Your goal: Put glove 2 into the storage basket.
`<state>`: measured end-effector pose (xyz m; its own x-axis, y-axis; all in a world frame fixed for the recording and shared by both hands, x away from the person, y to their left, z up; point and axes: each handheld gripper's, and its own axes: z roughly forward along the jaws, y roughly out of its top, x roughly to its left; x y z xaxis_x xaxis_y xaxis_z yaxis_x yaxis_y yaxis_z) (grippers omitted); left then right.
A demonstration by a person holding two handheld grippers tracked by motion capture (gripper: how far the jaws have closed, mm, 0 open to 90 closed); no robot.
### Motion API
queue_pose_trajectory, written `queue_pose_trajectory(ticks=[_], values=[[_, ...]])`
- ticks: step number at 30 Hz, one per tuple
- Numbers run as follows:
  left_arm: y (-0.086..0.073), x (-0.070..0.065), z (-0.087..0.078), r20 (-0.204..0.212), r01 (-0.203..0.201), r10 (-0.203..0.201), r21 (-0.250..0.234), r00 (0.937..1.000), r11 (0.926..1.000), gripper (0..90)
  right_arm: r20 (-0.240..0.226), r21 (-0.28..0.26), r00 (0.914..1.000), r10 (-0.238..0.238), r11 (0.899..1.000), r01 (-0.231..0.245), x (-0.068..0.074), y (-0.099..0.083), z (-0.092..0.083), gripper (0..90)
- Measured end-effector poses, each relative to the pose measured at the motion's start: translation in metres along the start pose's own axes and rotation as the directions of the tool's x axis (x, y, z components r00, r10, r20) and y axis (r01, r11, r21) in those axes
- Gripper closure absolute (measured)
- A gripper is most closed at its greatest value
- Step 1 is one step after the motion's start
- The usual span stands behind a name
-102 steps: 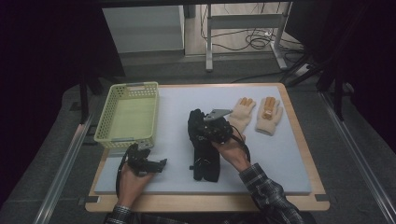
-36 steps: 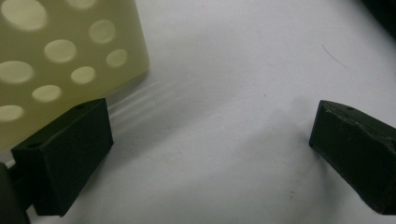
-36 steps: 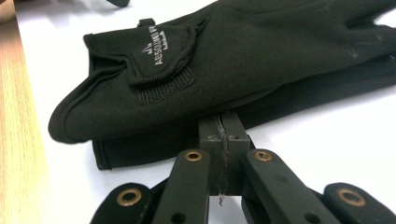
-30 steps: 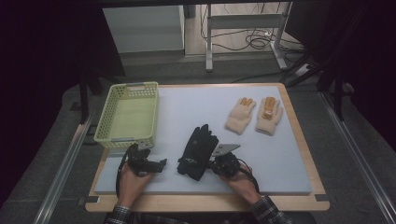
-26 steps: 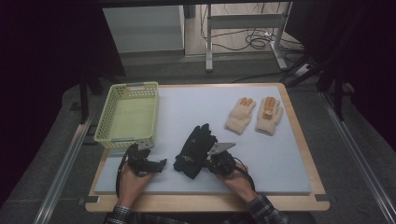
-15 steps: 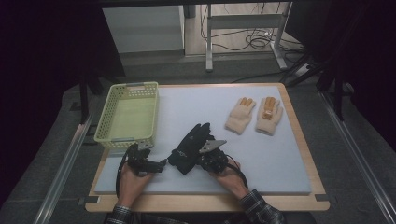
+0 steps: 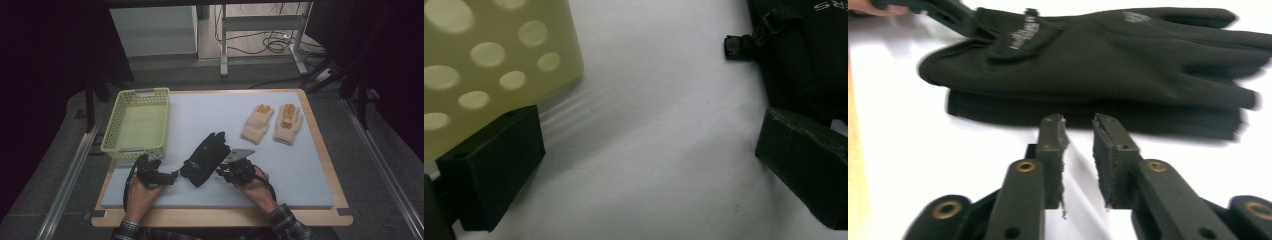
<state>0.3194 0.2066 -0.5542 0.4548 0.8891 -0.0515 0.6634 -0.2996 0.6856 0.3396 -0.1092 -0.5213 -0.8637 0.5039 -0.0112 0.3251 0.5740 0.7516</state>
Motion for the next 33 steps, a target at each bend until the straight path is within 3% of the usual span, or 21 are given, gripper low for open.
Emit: queue_pose_trajectory(ticks=[7,14,20,24,29,33], values=[[0.000,0.000,0.000,0.001,0.002,-0.002,0.003,1.0000,1.0000,0.0,0.053,-0.019,0.9947,0.089,0.996,-0.088,-0.026,-0.017,-0.025,54.4],[0.000,0.000,0.000,0.004,0.004,-0.004,-0.001,1.0000,1.0000,0.0,0.113,-0.018,0.9855,0.127,0.992,-0.125,-0.046,-0.032,-0.047,39.6],[0.000,0.001,0.000,0.004,0.004,-0.004,-0.003,1.0000,1.0000,0.0,0.190,-0.013,0.9702,0.151,0.988,-0.151,-0.064,-0.046,-0.062,29.4],[0.000,0.001,0.000,0.005,0.005,-0.005,-0.002,1.0000,1.0000,0.0,0.248,0.001,0.9545,0.166,0.985,-0.172,-0.076,-0.060,-0.070,25.5],[0.000,0.001,0.000,0.006,0.006,-0.005,-0.001,1.0000,1.0000,0.0,0.280,0.027,0.9443,0.173,0.982,-0.188,-0.085,-0.073,-0.072,22.3],[0.000,0.001,0.000,0.007,0.005,-0.005,-0.001,1.0000,1.0000,0.0,0.262,0.021,0.9459,0.191,0.979,-0.204,-0.089,-0.077,-0.071,18.8]])
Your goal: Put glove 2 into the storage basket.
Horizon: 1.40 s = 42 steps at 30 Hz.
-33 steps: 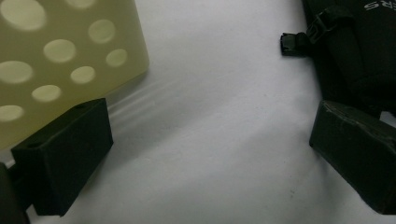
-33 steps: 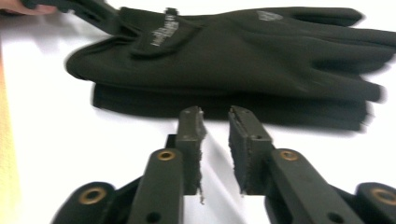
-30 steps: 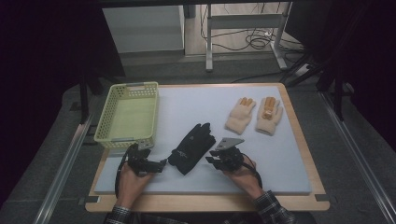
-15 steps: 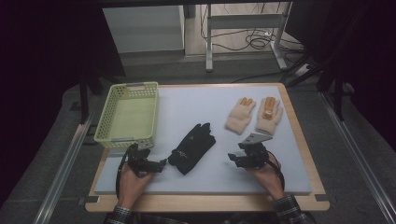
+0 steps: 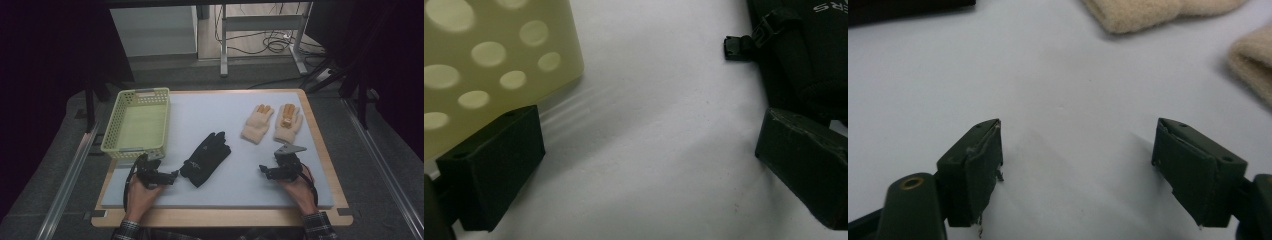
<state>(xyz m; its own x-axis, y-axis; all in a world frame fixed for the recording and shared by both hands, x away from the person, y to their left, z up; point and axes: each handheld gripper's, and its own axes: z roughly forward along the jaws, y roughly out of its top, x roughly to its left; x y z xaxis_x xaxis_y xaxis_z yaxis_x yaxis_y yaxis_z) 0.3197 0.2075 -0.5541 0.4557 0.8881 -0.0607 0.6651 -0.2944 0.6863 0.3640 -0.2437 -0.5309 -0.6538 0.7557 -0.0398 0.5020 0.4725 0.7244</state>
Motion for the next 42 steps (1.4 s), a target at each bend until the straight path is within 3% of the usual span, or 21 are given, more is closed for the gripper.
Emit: queue_pose_trajectory(ticks=[11,16,20,23,29,36,42], values=[[-0.001,0.002,-0.002,0.025,-0.011,0.011,-0.002,0.9996,0.9999,0.0,0.020,-0.002,0.9998,-0.005,1.000,0.005,0.002,-0.001,0.001,16.7],[0.002,0.002,-0.009,0.104,-0.008,0.011,-0.027,0.9945,0.9996,0.0,0.021,-0.002,0.9998,-0.005,1.000,0.005,0.002,-0.001,0.001,16.7],[0.010,-0.006,-0.016,0.140,-0.033,0.040,-0.049,0.9894,0.9982,0.0,0.021,-0.002,0.9998,-0.005,1.000,0.005,0.002,-0.001,0.001,16.7],[0.019,-0.013,-0.018,0.177,-0.055,0.064,-0.056,0.9820,0.9969,0.0,0.020,-0.002,0.9998,-0.005,1.000,0.005,0.002,-0.001,0.001,16.7],[0.041,-0.030,-0.011,0.214,-0.113,0.120,-0.047,0.9693,0.9925,0.0,0.020,-0.002,0.9998,-0.005,1.000,0.005,0.002,-0.001,0.001,16.7],[0.068,-0.057,0.007,0.233,-0.179,0.180,-0.023,0.9557,0.9835,0.0,0.020,-0.002,0.9998,-0.005,1.000,0.005,0.002,-0.001,0.001,16.7],[0.082,-0.078,0.023,0.219,-0.217,0.212,-0.002,0.9523,0.9762,0.0,0.020,-0.002,0.9998,-0.005,1.000,0.005,0.002,-0.001,0.001,16.7]])
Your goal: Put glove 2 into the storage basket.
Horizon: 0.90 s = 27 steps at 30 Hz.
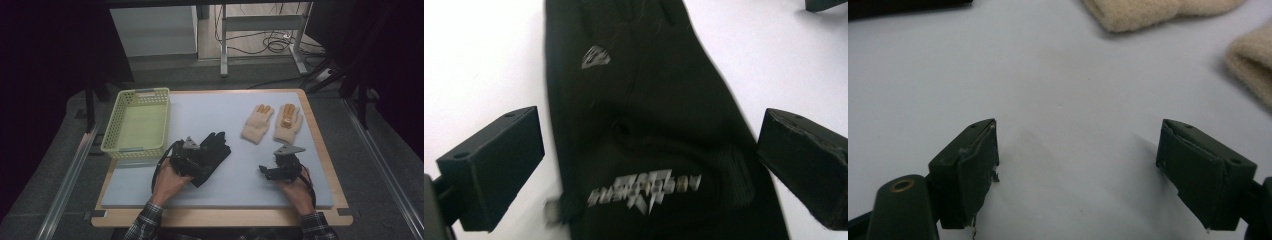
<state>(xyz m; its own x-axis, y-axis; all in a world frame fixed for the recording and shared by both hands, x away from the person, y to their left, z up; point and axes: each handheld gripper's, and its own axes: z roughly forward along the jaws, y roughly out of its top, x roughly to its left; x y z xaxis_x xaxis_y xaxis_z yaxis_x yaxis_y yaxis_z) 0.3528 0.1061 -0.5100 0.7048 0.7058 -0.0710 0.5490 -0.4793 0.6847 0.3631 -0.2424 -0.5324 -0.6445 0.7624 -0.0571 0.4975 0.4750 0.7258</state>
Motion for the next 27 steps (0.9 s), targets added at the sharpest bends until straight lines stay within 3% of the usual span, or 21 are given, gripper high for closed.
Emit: queue_pose_trajectory(ticks=[6,11,16,18,21,24,27], values=[[0.004,0.001,0.022,-0.066,-0.001,0.005,0.069,0.9978,0.9976,0.0,-0.001,0.000,1.0000,0.000,1.000,0.000,0.000,0.000,0.000,16.6],[-0.002,0.003,0.034,-0.040,0.022,-0.018,0.096,0.9990,0.9951,0.0,0.000,0.000,1.0000,0.000,1.000,0.000,0.000,0.000,0.000,16.6],[-0.003,-0.003,0.034,-0.042,0.007,-0.003,0.094,0.9991,0.9956,0.0,0.000,0.000,1.0000,0.000,1.000,0.000,0.000,0.000,0.000,16.6],[-0.002,-0.008,0.034,-0.058,-0.028,0.035,0.118,0.9977,0.9926,0.0,0.000,0.001,1.0000,0.000,1.000,0.000,0.000,0.000,0.000,16.7],[0.002,-0.008,0.030,-0.074,-0.006,0.016,0.132,0.9971,0.9913,7.9,0.000,0.000,1.0000,0.000,1.000,0.000,0.000,0.000,0.000,16.6],[0.006,-0.008,0.027,-0.125,0.024,-0.007,0.140,0.9921,0.9899,26.4,0.001,0.000,1.0000,0.000,1.000,0.000,0.000,0.000,0.000,16.6],[0.007,-0.010,0.026,-0.106,0.019,-0.005,0.135,0.9944,0.9906,46.8,0.001,0.000,1.0000,-0.001,1.000,0.001,0.000,0.000,0.000,16.7]])
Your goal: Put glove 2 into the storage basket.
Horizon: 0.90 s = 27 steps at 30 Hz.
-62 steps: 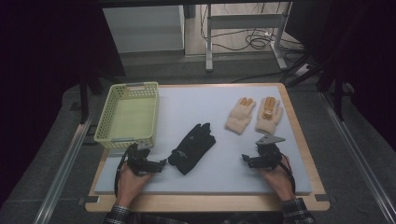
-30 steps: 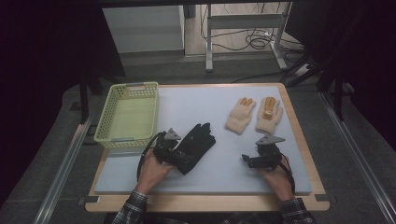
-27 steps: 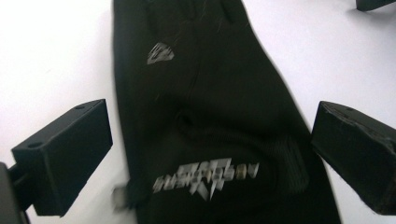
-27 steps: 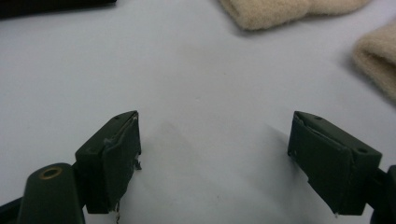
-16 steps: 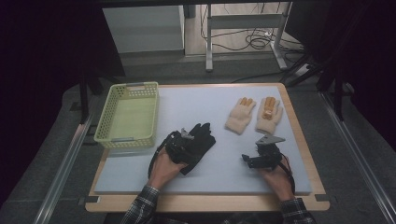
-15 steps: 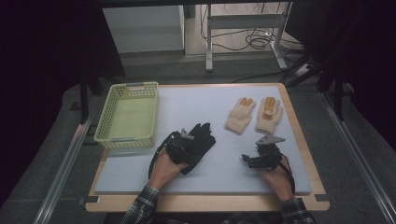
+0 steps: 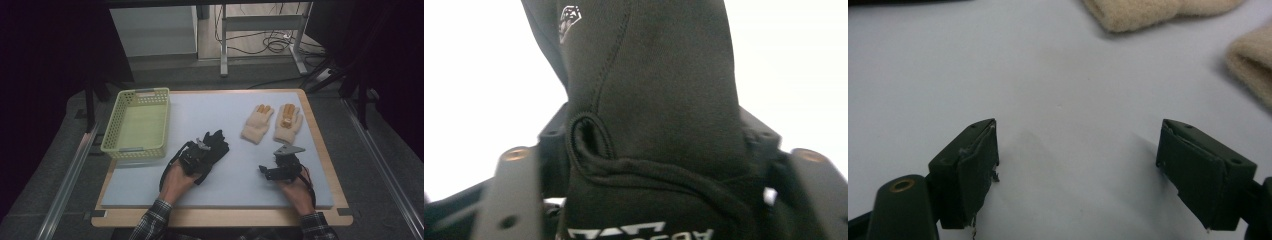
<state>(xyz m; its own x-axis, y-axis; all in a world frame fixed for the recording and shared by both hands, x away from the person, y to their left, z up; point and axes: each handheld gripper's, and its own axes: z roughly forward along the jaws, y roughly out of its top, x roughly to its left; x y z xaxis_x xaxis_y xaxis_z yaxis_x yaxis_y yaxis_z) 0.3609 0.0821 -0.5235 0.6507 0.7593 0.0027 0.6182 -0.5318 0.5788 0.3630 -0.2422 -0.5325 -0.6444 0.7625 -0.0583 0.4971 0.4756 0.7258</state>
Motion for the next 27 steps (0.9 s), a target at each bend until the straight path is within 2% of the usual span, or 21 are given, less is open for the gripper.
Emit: queue_pose_trajectory(ticks=[5,8,12,14,19,25,27], values=[[-0.001,0.001,-0.001,-0.006,-0.006,0.006,-0.016,1.0000,0.9999,63.7,0.000,0.000,1.0000,0.000,1.000,0.000,0.000,0.000,0.000,16.6],[0.000,0.006,-0.004,0.004,-0.001,0.001,-0.026,1.0000,0.9997,68.4,0.000,0.000,1.0000,0.000,1.000,0.000,0.000,0.000,0.000,16.7],[0.004,0.011,-0.011,0.032,0.020,-0.018,-0.050,0.9993,0.9985,69.4,0.000,0.000,1.0000,0.000,1.000,0.000,0.000,0.000,0.000,16.7],[0.008,0.013,-0.016,0.033,0.025,-0.023,-0.066,0.9992,0.9975,69.4,0.000,0.001,1.0000,0.000,1.000,0.000,0.000,0.000,0.000,16.6],[0.020,0.020,-0.029,0.017,0.024,-0.023,-0.075,0.9996,0.9969,68.4,0.000,0.000,1.0000,0.000,1.000,0.000,0.000,0.000,0.000,16.6],[0.032,0.034,-0.041,-0.001,0.050,-0.050,-0.085,0.9987,0.9951,67.8,0.001,-0.001,1.0000,-0.002,1.000,0.002,0.000,0.000,0.000,16.6],[0.036,0.039,-0.045,-0.022,0.053,-0.055,-0.086,0.9982,0.9949,67.7,0.001,0.000,1.0000,-0.001,1.000,0.001,0.000,0.000,0.000,16.7]])
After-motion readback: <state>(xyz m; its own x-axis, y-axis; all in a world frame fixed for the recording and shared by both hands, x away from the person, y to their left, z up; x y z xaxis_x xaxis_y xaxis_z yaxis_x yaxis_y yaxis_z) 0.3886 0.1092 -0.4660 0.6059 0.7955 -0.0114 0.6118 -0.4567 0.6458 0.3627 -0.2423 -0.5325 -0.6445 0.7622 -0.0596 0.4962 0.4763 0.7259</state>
